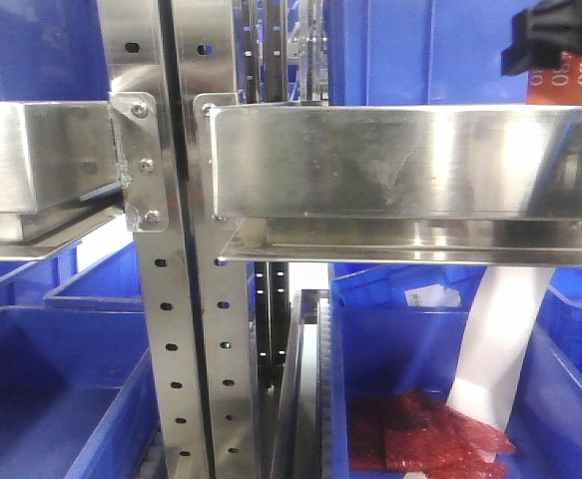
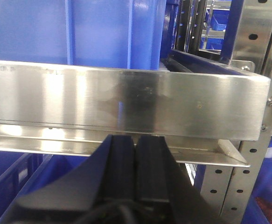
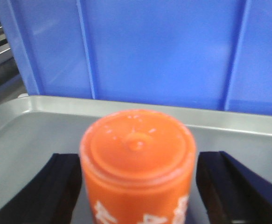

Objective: Grab orange capacitor from left shelf to right conveyor
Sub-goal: 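Close the right gripper around the orange cylinder and lift it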

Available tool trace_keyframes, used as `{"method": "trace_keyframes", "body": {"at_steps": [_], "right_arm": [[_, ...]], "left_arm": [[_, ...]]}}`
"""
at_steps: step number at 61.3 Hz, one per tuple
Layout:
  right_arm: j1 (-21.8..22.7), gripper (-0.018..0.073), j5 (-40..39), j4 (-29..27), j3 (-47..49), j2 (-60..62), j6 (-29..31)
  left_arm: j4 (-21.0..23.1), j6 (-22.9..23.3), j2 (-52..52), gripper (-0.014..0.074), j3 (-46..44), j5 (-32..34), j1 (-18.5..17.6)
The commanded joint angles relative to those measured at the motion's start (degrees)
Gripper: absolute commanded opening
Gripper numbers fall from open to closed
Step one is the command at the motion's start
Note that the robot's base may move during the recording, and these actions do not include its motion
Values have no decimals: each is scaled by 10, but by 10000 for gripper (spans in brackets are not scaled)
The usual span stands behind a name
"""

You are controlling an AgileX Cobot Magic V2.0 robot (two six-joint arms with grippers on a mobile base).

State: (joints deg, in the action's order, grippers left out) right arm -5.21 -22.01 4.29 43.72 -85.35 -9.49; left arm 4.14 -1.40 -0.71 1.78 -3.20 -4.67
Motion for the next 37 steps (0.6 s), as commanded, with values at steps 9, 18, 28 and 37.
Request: {"method": "trace_keyframes", "body": {"at_steps": [9, 18, 28, 37], "right_arm": [[0, 311, -61, 4, 22, 9, 1], [0, 84, -52, 6, 22, 20, 1], [-1, 37, 17, 6, 31, 82, 1], [-1, 37, 108, 7, 42, 166, 1]], "left_arm": [[1, 0, -7, -127, -2, 49, 1], [1, 0, -7, -127, -2, 49, 1], [1, 0, -7, -127, -2, 49, 1], [1, 0, -7, -127, -2, 49, 1]]}}
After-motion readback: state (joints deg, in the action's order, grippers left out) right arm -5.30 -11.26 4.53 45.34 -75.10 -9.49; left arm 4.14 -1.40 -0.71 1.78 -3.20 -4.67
